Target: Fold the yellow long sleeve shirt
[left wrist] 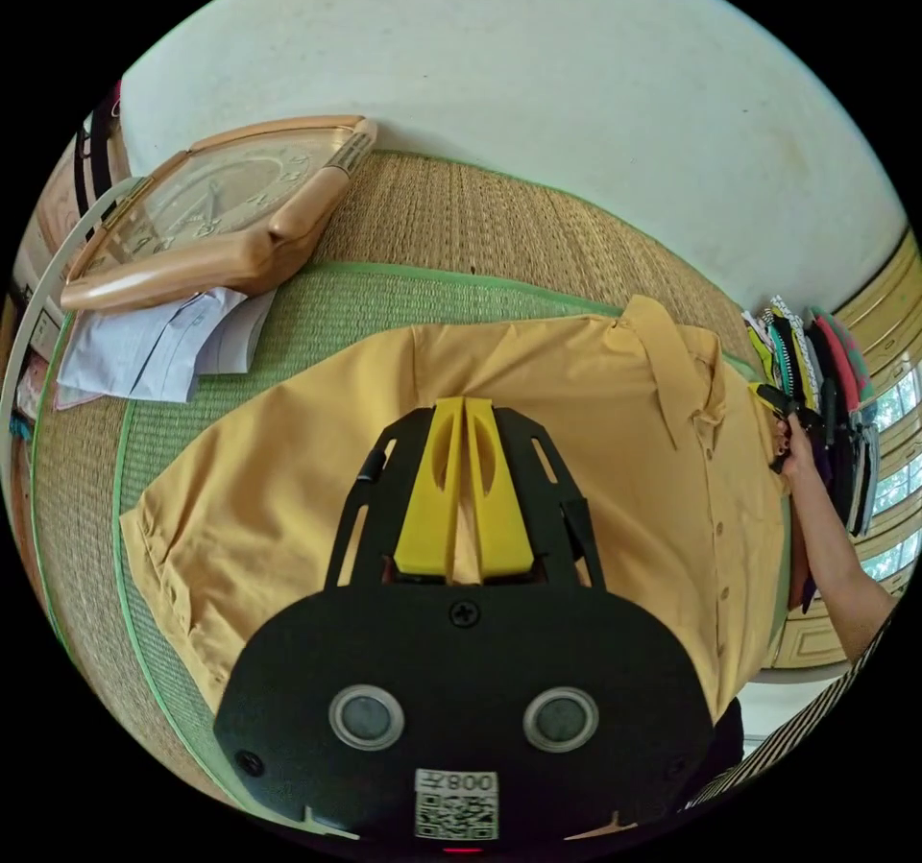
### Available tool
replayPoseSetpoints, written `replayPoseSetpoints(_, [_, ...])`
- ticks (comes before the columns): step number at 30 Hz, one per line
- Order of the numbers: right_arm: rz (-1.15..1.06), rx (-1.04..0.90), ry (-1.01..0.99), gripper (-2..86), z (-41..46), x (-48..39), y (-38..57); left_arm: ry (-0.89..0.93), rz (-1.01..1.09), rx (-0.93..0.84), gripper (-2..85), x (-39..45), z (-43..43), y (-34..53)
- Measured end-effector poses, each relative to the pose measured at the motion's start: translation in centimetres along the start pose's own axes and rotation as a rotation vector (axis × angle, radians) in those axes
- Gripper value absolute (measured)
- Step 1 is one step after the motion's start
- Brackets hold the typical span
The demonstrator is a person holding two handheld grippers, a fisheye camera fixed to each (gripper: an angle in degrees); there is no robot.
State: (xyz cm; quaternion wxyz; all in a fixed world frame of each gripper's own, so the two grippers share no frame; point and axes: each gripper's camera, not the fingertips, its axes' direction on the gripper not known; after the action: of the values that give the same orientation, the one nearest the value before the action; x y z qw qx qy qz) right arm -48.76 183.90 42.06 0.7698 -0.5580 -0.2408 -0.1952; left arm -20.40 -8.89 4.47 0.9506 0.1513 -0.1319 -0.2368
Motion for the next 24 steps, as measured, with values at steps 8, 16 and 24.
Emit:
replayPoseSetpoints(8, [-0.112, 0.072, -0.084, 0.2, -5.7, -2.2, 1.2, 0.150, -0.052, 0.122, 0.2, -0.6, -0.7, 5.7])
replayPoseSetpoints(16, [-0.127, 0.033, 0.010, 0.2, -11.5, -1.1, 7.4, -0.041, -0.106, 0.004, 0.3, -2.7, 1.8, 13.2])
replayPoseSetpoints(24, [-0.034, -0.040, 0.155, 0.1, -13.7, 1.7, 7.6, -0.100, -0.121, -0.026, 0.4, -3.9, 5.3, 15.2])
